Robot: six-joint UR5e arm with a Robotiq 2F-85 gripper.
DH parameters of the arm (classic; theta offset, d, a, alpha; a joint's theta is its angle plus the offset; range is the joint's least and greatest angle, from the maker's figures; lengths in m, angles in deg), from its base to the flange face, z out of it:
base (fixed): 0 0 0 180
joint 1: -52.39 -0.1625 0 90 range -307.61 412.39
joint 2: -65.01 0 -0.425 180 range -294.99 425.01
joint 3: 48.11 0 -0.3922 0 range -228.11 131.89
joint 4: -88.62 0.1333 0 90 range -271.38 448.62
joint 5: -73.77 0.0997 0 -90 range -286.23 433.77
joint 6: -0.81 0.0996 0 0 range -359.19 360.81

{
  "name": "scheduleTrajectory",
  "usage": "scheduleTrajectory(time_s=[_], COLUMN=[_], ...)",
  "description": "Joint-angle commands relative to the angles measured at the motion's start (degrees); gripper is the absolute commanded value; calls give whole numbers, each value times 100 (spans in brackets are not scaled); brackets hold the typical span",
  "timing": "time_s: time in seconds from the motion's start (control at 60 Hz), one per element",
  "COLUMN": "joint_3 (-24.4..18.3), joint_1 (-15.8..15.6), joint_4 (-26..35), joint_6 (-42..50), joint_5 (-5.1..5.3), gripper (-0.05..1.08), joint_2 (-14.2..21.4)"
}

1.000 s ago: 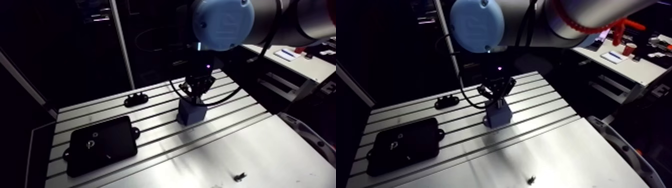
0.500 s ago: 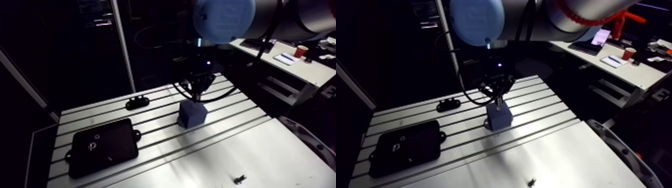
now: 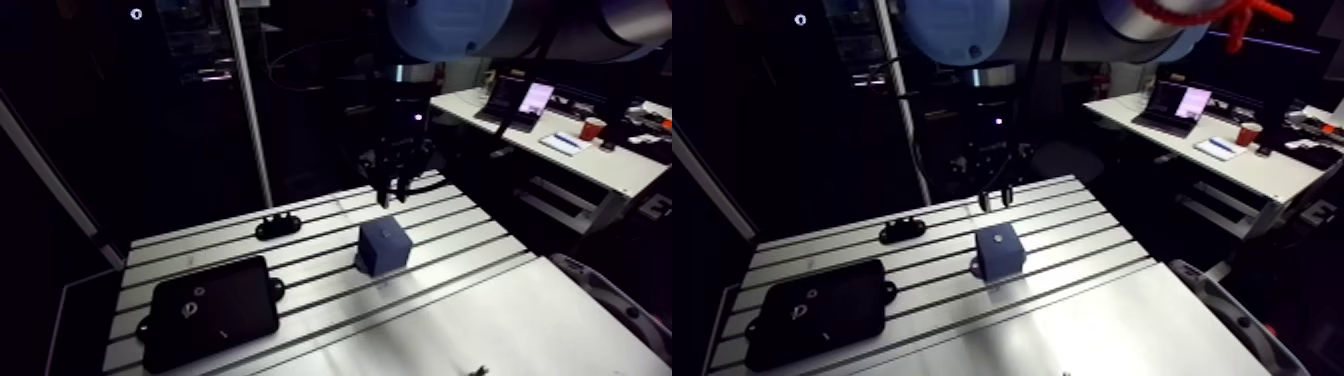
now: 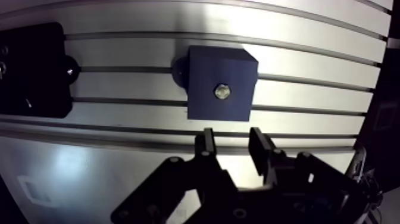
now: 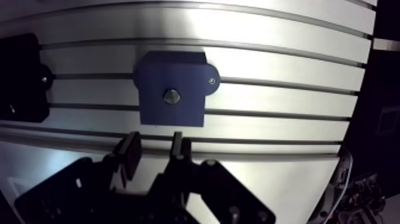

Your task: Pick up the M10 bolt and insert it into the hex recess until seated.

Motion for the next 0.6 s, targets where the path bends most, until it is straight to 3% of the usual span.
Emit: scheduleTrajectory(time_s=[0.017, 0.183, 0.25, 0.283, 0.35, 0.6], joint_3=[-341, -733, -932, -1081, -1118, -1251], joint_1=[-6, -15, -38, -105, -175, -577], joint_4=[678, 1311, 1590, 1786, 1827, 1841], joint_6=[96, 159, 202, 255, 331, 1088], joint_5=[-4, 47, 122, 241, 301, 261], gripper=[1, 1, 1, 1, 1, 1], joint_2=[253, 481, 528, 603, 714, 943])
